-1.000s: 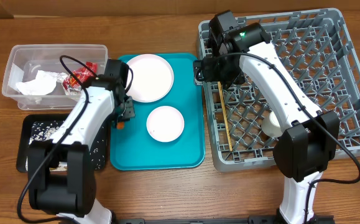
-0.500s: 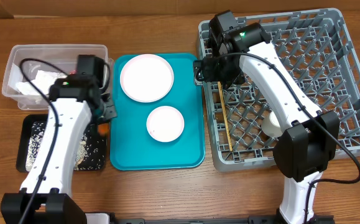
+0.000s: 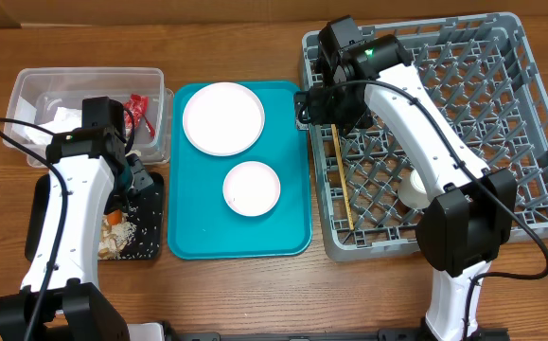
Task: Sort waste into correct bins and load items into the dishwasher
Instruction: 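Carry the carrot left and release it onto the black tray, then grasp the rim of the white plate on the tray with the left gripper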
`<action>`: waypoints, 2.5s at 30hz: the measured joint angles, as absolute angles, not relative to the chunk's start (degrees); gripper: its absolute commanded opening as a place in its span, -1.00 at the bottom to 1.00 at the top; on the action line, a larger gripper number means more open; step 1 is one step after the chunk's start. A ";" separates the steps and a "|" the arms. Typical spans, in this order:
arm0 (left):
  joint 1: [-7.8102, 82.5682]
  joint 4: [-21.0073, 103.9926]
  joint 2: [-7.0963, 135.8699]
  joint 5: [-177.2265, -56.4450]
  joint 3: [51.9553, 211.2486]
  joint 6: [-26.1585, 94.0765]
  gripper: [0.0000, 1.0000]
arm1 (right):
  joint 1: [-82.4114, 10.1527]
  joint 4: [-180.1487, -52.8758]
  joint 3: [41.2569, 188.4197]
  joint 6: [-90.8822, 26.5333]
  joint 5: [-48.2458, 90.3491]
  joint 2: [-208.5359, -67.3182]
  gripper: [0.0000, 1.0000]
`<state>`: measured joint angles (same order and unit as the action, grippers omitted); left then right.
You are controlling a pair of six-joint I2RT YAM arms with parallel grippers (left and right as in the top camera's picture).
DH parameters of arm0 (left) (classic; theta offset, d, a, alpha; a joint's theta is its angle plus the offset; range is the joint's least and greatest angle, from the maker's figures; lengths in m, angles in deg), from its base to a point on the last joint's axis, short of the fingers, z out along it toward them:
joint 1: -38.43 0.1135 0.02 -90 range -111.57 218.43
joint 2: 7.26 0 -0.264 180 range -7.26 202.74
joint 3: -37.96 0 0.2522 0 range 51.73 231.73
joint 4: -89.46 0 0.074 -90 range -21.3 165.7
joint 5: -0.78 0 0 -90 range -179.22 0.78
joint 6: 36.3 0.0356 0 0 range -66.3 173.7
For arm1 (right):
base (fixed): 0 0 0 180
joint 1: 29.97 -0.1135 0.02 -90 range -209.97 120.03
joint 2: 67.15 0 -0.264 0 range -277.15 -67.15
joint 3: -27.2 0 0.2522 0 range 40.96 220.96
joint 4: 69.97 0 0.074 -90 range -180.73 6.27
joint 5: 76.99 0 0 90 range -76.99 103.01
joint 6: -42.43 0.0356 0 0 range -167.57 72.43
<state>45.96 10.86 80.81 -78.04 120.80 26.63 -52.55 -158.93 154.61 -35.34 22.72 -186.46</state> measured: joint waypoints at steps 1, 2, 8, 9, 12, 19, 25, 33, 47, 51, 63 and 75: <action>45.96 11.10 80.81 -78.02 120.80 26.63 -0.80 | -52.55 -158.90 154.61 -35.34 22.68 -186.46 1.00; 45.96 11.56 80.81 -78.02 120.76 26.63 -0.74 | -52.55 -158.90 154.61 -35.34 22.68 -186.46 1.00; 46.05 16.13 80.81 -77.52 120.70 27.22 -0.13 | -52.58 -158.90 154.61 -35.37 22.70 -186.46 1.00; 46.05 16.48 80.81 -77.41 120.67 27.52 -0.13 | -52.55 -158.90 154.61 -35.32 22.70 -186.46 1.00; 46.05 17.46 80.81 -77.36 120.48 28.35 -0.14 | -52.55 -158.90 154.61 -35.32 22.68 -186.46 1.00; 46.79 24.91 80.83 -75.39 113.74 29.23 -0.31 | -52.55 -158.90 154.61 -35.34 22.70 -186.46 1.00; 52.10 31.36 80.94 -74.76 107.69 29.90 -0.14 | -52.55 -158.90 154.61 -35.34 22.68 -186.46 1.00; 55.77 42.33 80.94 -75.31 103.12 32.92 0.51 | -52.55 -158.90 154.61 -35.34 22.70 -186.46 1.00; 55.77 46.95 82.84 -79.42 101.09 36.13 0.34 | -52.55 -158.88 154.61 -35.37 22.68 -186.46 1.00; 55.77 48.28 84.97 -79.88 100.61 37.36 -0.03 | -52.55 -158.90 154.61 -35.37 22.68 -186.46 1.00; 55.77 45.81 85.34 -80.01 100.78 37.82 -0.57 | -52.55 -158.90 154.59 -35.34 22.68 -186.46 1.00; 55.77 35.19 85.36 -80.05 104.02 37.16 0.62 | -52.55 -158.90 154.61 -35.37 22.72 -186.46 1.00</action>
<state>55.77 35.19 85.36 -80.05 104.02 37.16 -52.55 -158.90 154.61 -35.37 22.72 -186.46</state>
